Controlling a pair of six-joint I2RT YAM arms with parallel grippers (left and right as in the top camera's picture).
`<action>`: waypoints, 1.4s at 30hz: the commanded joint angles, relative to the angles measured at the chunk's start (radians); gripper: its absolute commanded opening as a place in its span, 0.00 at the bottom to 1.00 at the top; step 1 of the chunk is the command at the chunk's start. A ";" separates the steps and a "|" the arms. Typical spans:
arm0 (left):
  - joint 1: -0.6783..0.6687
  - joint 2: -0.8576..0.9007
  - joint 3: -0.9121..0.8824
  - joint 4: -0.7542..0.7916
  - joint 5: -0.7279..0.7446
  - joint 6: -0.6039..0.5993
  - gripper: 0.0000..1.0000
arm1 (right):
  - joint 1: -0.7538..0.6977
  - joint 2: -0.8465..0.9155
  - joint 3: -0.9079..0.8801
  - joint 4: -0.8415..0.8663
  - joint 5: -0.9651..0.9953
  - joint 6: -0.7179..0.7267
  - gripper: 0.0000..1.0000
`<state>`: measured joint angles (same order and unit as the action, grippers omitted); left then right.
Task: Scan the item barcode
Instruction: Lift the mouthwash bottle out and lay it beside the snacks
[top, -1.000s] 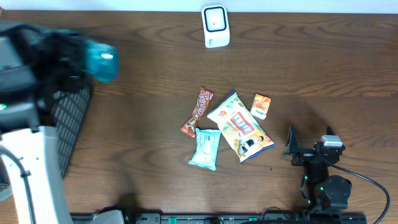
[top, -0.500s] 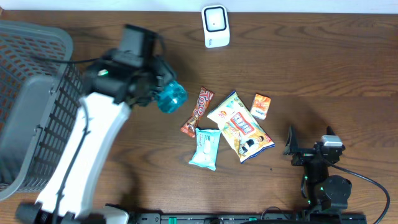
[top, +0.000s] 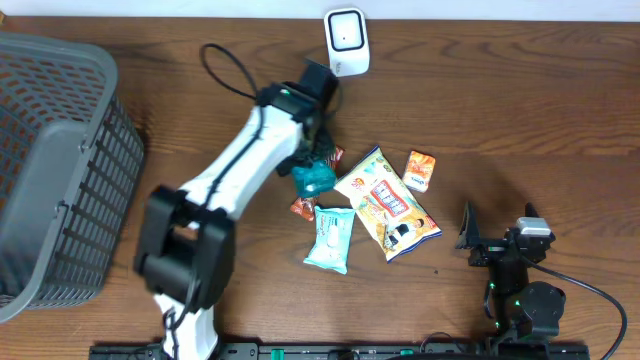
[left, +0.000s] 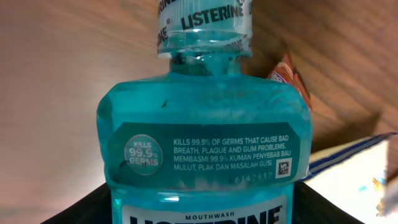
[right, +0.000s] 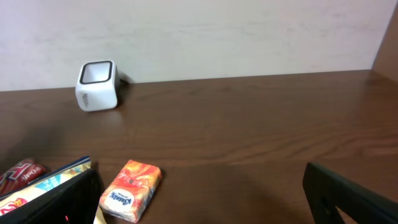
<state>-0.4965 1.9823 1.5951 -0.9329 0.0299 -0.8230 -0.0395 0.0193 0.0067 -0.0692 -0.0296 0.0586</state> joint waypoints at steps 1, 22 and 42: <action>-0.045 0.029 0.013 0.027 0.015 0.023 0.15 | 0.010 0.000 -0.001 -0.003 0.001 -0.011 0.99; -0.211 0.015 0.031 0.095 -0.220 0.317 0.96 | 0.010 0.000 -0.001 -0.003 0.001 -0.011 0.99; -0.209 -0.627 0.041 0.706 -0.495 1.205 0.98 | 0.010 0.000 -0.001 -0.003 0.001 -0.011 0.99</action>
<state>-0.7086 1.4029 1.6226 -0.2329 -0.4347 0.1158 -0.0395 0.0193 0.0067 -0.0692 -0.0296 0.0586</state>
